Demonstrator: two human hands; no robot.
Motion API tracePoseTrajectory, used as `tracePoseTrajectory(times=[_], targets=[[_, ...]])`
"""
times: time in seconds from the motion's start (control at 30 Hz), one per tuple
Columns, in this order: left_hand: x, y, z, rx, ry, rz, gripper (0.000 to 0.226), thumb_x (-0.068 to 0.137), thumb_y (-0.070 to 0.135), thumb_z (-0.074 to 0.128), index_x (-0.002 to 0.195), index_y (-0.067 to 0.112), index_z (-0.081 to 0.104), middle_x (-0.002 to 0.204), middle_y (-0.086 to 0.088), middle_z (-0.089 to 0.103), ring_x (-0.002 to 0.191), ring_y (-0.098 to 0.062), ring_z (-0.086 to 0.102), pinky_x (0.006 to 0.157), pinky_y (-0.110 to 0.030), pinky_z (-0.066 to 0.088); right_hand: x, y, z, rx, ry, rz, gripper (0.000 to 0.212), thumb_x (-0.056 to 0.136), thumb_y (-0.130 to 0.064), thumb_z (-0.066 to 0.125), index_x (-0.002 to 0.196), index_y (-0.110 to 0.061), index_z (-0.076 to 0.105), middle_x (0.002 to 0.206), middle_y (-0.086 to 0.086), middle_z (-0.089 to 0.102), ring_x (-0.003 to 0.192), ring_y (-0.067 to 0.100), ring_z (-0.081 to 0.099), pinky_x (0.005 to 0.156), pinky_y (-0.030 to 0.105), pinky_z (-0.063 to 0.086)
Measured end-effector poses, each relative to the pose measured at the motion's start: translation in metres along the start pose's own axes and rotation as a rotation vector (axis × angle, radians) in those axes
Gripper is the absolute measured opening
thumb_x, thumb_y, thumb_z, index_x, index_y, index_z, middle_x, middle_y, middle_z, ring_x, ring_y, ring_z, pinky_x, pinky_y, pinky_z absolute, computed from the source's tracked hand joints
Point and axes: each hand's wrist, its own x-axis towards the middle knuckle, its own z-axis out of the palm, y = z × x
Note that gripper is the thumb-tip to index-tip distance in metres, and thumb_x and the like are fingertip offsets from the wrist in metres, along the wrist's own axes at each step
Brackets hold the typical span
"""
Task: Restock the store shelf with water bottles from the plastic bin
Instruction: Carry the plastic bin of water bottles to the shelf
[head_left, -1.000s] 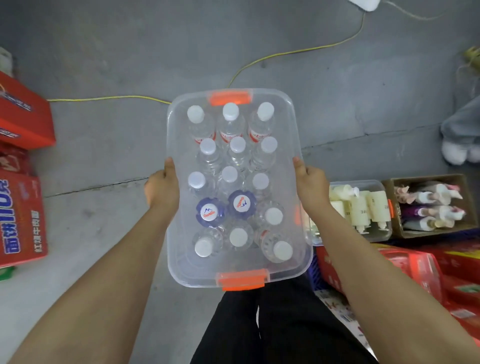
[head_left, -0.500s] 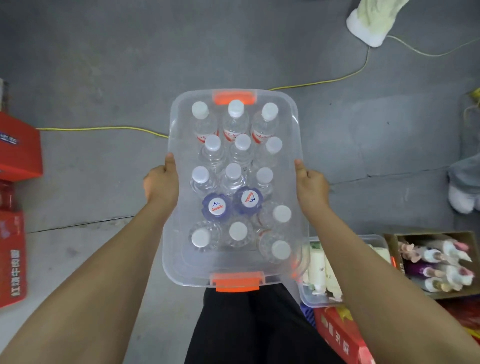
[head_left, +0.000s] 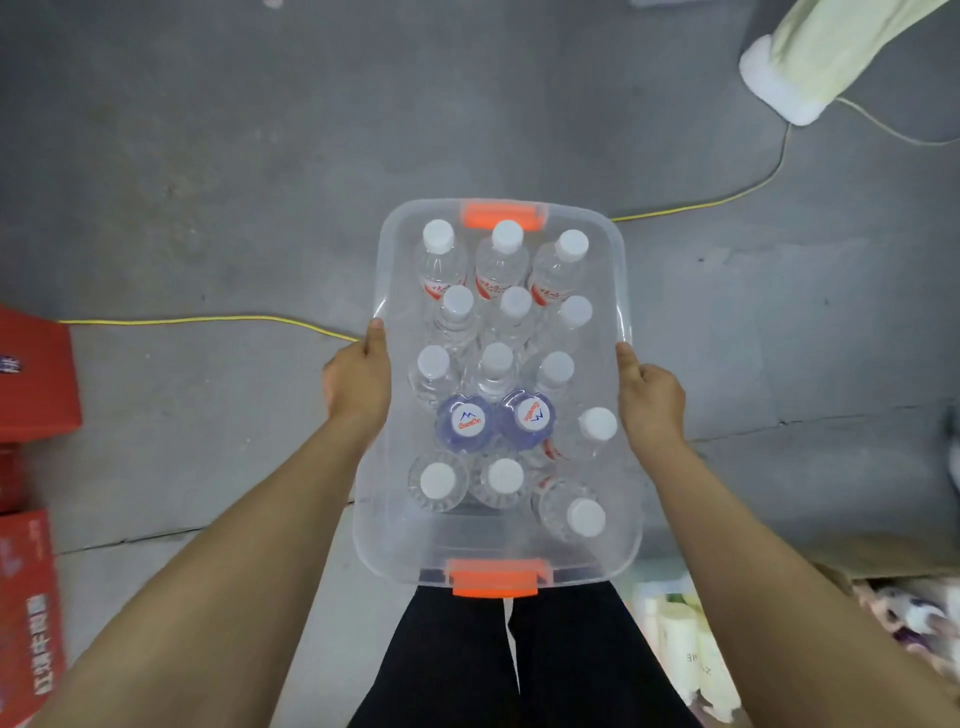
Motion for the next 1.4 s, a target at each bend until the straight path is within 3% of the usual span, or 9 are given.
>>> tracePoseTrajectory(times=[0.1,0.23,0.33,0.47,0.57,0.97,1.03,1.2,1.4], targets=[[0.043,0.029,-0.003,-0.005,-0.008,-0.013,0.057,0.099,0.044,0.023,0.058,0.008,0.039,0.080,-0.021,0.054,0.091,-0.039,0.054,0.073,-0.036,0.038,0.034,-0.036,0.008,0.016,0.001,0.028,0.057,0.096,-0.046,0.041,0.054,-0.011,0.025,0.054,0.004,0.028,0.057,0.021,0.028,0.051,0.032,0.027],[0.097,0.073,-0.002,-0.014,0.001,-0.024,0.060,0.098,0.045,0.025,0.057,0.005,0.040,0.085,-0.029,0.058,0.088,-0.043,0.053,0.075,-0.041,0.042,0.088,-0.082,0.015,0.031,0.009,0.018,0.058,0.095,-0.047,0.041,0.055,-0.005,0.035,0.057,0.012,0.039,0.062,0.024,0.038,0.060,0.033,0.031],[0.139,0.108,0.003,0.004,0.005,-0.027,0.058,0.099,0.045,0.024,0.054,0.010,0.033,0.061,-0.009,0.043,0.073,-0.032,0.043,0.068,-0.036,0.035,0.139,-0.122,0.019,0.034,0.007,-0.014,0.059,0.095,-0.047,0.041,0.059,-0.001,0.044,0.065,0.020,0.049,0.065,0.027,0.045,0.066,0.037,0.039],[0.203,0.157,0.015,0.034,0.024,-0.037,0.059,0.098,0.046,0.024,0.055,0.009,0.034,0.059,-0.005,0.040,0.071,-0.029,0.042,0.067,-0.034,0.033,0.213,-0.182,0.020,0.028,-0.018,-0.050,0.058,0.095,-0.046,0.044,0.054,-0.005,0.037,0.058,0.014,0.043,0.062,0.026,0.040,0.061,0.034,0.031],[0.255,0.196,0.022,0.034,0.045,-0.050,0.059,0.097,0.049,0.025,0.059,0.006,0.039,0.060,-0.006,0.042,0.071,-0.030,0.043,0.066,-0.032,0.030,0.267,-0.229,0.021,0.028,-0.050,-0.062,0.057,0.094,-0.043,0.048,0.052,-0.011,0.026,0.052,0.005,0.028,0.054,0.020,0.027,0.053,0.035,0.025],[0.446,0.328,0.015,-0.006,0.100,-0.037,0.067,0.097,0.050,0.023,0.082,-0.005,0.059,0.083,-0.018,0.056,0.084,-0.032,0.052,0.077,-0.035,0.038,0.432,-0.406,0.045,0.049,-0.081,-0.132,0.056,0.092,-0.040,0.053,0.052,-0.012,0.025,0.053,0.002,0.026,0.050,0.016,0.024,0.043,0.017,0.029],[0.480,0.344,0.014,-0.002,0.102,-0.061,0.068,0.097,0.050,0.022,0.087,-0.006,0.061,0.084,-0.018,0.056,0.085,-0.032,0.052,0.082,-0.036,0.040,0.455,-0.433,0.056,0.046,-0.082,-0.130,0.056,0.092,-0.040,0.053,0.053,-0.013,0.024,0.053,0.001,0.025,0.050,0.016,0.022,0.043,0.020,0.027],[0.570,0.376,0.014,-0.064,0.087,-0.103,0.066,0.097,0.050,0.025,0.075,-0.004,0.056,0.078,-0.019,0.057,0.078,-0.033,0.053,0.075,-0.035,0.041,0.516,-0.498,0.093,0.040,-0.097,-0.080,0.056,0.091,-0.041,0.053,0.052,-0.014,0.024,0.052,0.000,0.025,0.052,0.017,0.023,0.047,0.028,0.023],[0.673,0.408,0.017,-0.054,0.077,-0.120,0.065,0.098,0.047,0.024,0.076,-0.003,0.057,0.083,-0.021,0.060,0.085,-0.036,0.056,0.079,-0.037,0.041,0.592,-0.565,0.138,0.004,-0.117,-0.106,0.055,0.093,-0.038,0.052,0.052,-0.013,0.025,0.052,0.001,0.026,0.049,0.014,0.024,0.043,0.017,0.028]])
